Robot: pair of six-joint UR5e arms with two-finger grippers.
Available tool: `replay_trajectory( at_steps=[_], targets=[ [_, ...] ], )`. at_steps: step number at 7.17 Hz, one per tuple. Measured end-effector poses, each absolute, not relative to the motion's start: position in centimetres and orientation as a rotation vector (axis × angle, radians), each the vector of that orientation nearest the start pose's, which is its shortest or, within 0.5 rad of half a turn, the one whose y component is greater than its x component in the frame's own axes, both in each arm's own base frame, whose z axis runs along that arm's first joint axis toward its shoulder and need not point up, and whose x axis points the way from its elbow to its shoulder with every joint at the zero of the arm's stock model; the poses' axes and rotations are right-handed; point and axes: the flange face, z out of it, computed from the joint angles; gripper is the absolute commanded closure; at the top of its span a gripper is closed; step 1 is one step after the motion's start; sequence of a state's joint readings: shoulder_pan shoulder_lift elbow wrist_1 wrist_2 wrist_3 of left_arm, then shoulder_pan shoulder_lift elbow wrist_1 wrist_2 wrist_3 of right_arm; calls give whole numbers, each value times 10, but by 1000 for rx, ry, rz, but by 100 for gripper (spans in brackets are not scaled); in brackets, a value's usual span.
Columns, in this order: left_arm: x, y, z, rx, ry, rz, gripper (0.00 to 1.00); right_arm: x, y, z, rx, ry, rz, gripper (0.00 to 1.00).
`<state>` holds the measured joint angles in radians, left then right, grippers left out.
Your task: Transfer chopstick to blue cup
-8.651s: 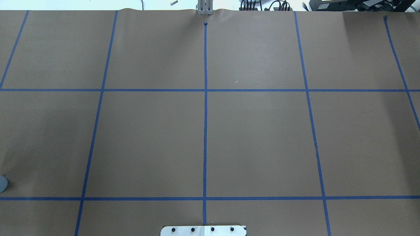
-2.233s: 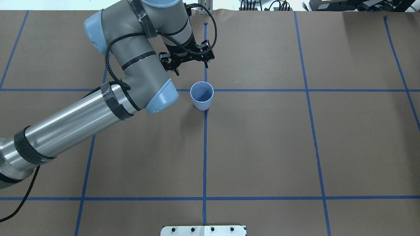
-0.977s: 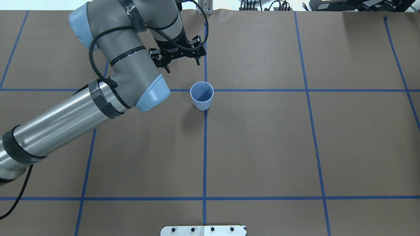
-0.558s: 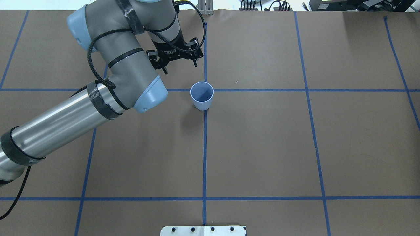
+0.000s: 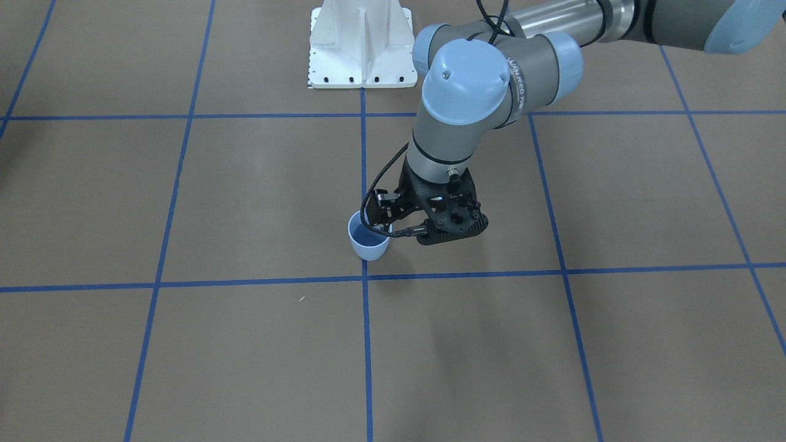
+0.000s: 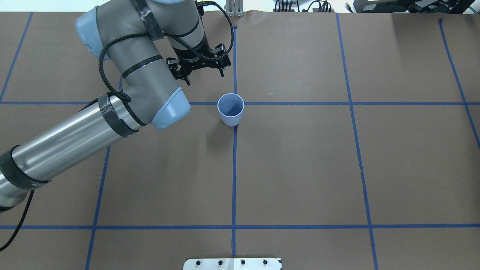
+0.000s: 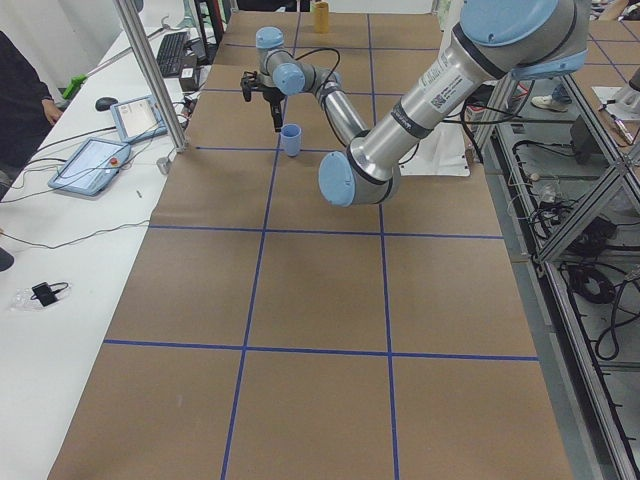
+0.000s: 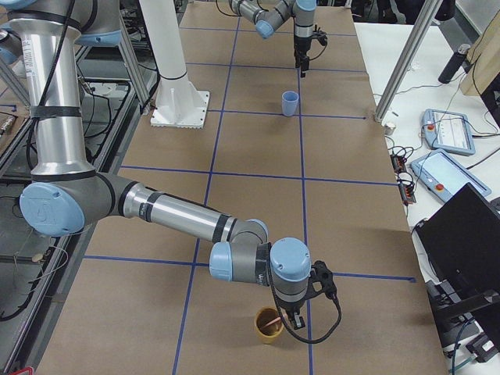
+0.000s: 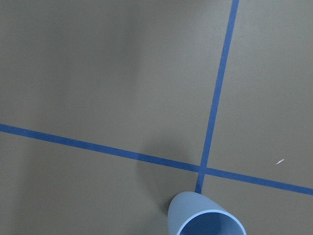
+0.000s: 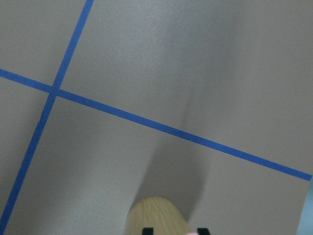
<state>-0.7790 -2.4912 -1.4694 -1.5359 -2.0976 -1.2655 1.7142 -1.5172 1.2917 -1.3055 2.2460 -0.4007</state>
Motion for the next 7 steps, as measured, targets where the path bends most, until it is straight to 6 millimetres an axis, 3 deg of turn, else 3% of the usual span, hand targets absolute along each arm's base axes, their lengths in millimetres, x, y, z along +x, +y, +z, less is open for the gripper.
replay_trajectory(
  at_steps=[4,6,7],
  targets=[
    [467,-576,126,-35,913,-233,2,142,-498,744,224,-632,-270,60],
    [467,-576,126,-34,914,-233,2,141,-500,743,225,-625,-274,82],
    [466,-576,126,-34,914,-232,2,141,-501,743,224,-624,-275,87]
  ],
)
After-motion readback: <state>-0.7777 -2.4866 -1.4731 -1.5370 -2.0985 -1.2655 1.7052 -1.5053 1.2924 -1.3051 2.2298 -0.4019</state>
